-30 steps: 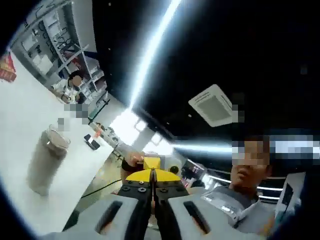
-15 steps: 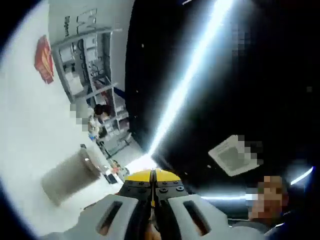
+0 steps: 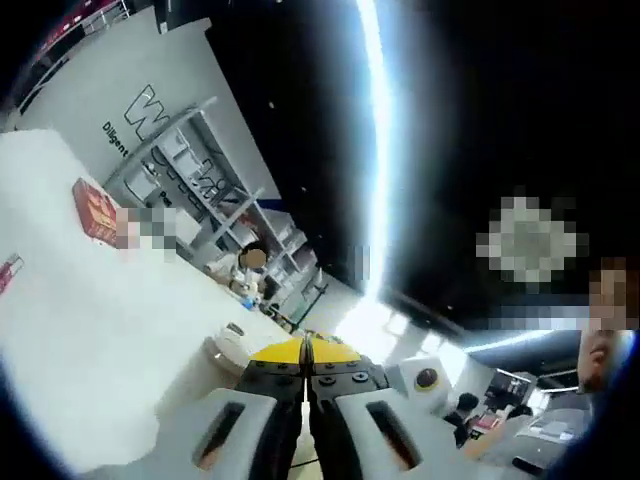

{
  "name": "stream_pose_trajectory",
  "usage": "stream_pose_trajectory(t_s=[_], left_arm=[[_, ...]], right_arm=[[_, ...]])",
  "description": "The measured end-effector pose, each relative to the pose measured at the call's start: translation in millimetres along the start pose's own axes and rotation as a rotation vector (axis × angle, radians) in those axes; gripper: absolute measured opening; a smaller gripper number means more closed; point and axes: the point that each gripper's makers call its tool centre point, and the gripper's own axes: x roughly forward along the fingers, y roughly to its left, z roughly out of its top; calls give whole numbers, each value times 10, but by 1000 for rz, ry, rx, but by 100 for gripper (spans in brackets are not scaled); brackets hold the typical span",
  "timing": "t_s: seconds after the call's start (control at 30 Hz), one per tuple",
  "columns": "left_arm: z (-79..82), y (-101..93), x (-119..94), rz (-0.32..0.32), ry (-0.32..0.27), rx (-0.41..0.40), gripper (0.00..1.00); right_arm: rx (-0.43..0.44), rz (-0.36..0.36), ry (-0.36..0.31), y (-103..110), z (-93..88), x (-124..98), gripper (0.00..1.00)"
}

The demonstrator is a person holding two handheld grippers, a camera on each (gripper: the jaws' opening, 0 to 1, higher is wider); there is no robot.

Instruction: Tear open the coffee pouch, take out the coffee, and pour the coffee from the pouch into the cup

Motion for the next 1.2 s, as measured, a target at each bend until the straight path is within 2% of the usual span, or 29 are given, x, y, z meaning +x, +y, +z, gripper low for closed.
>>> stream_pose_trajectory(t_s=[0.1,0.13,0.17,0.23,0.3,0.33,0.37,0.4,0.43,0.53,0.6,0.7,0.77,0.97,1.07,1.2], left_arm=[[64,44,-2,-11,80,32,2],[22,26,-1,-21,136,34,2],[44,43,4,-11,147,63,2],[-45,-10,7,-28,238,82,2],[-75,-45,20,-32,275,115,2],[-133,-66,18,-40,325,118,2],[-145,-71,26,-30,344,148,2],[-142,-83,34,-33,349,149,2],[-210,-129,13,-49,390,148,2],[-256,-162,20,-51,419,165,2],[-264,-161,23,-46,415,174,2],[-201,-157,52,-28,358,182,2],[-141,-128,81,11,303,214,2],[-20,-23,136,140,156,328,1],[4,30,170,210,97,402,1],[5,36,201,237,47,442,1]], right_arm=[[161,98,5,74,-22,-38,12],[196,121,12,99,-29,-55,13],[233,153,30,117,-66,-75,12],[273,207,48,162,-99,-103,12],[338,281,63,252,-109,-129,12],[367,305,59,274,-96,-141,11],[404,360,56,352,-72,-172,11],[395,385,68,377,-85,-194,10],[406,389,65,398,-72,-200,9],[397,406,83,450,-76,-239,6],[397,396,86,434,-71,-248,4],[431,325,91,347,-72,-214,2],[461,269,92,286,-79,-179,1],[518,95,32,78,-166,-64,0],[550,44,3,19,-222,-49,0],[574,4,-19,-29,-247,-65,0]])
